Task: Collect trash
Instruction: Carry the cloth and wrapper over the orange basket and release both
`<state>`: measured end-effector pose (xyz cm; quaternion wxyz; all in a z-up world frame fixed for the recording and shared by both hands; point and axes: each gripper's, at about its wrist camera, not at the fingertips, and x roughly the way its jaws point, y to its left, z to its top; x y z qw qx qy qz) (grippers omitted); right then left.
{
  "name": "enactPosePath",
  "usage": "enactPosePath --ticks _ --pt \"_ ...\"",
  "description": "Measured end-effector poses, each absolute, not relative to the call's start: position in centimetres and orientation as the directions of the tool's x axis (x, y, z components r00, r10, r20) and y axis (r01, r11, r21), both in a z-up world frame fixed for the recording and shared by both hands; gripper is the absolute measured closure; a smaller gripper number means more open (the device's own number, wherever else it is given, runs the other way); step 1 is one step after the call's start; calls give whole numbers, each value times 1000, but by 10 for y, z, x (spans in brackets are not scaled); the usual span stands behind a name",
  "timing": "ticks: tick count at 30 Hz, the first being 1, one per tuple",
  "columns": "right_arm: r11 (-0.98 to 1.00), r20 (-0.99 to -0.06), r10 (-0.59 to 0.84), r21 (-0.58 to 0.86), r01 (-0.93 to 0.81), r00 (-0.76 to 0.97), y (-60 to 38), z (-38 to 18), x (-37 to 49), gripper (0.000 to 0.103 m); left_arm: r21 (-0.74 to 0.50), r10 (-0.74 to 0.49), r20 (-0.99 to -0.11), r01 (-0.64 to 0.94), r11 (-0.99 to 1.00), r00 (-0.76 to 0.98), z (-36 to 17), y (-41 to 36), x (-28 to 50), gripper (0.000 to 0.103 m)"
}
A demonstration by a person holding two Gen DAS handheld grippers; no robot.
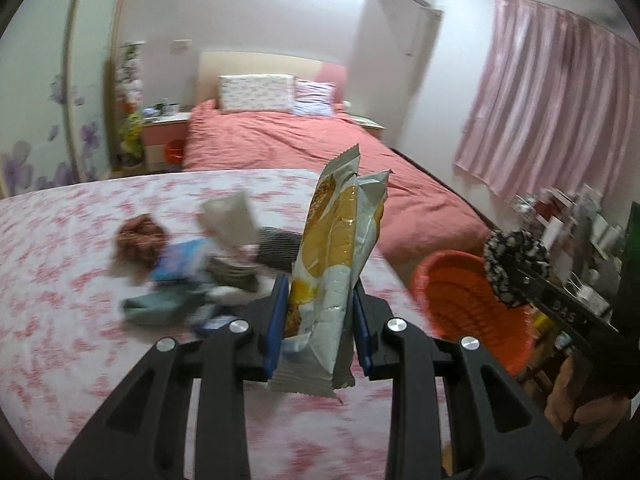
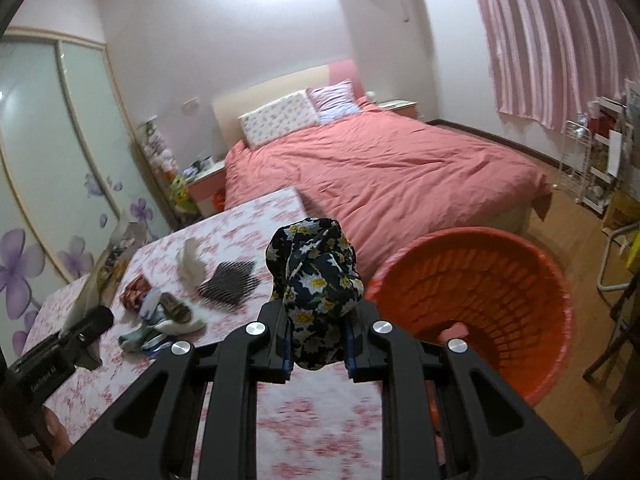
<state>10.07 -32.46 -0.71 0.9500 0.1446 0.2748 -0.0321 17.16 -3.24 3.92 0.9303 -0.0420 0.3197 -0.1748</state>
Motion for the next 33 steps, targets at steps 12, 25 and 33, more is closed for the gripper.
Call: enactPosePath --ticks 12,25,33 --pt "910 -526 -76 311 275 847 -394 -21 104 84 -201 -504 -599 492 847 622 26 -144 177 73" --pt "838 -556 -74 415 354 828 -456 -51 116 76 -174 -528 -684 591 788 504 -20 -239 217 65" --pt "824 -582 -68 425 375 810 -455 -65 116 46 -159 -476 -727 553 818 494 -43 -233 237 44"
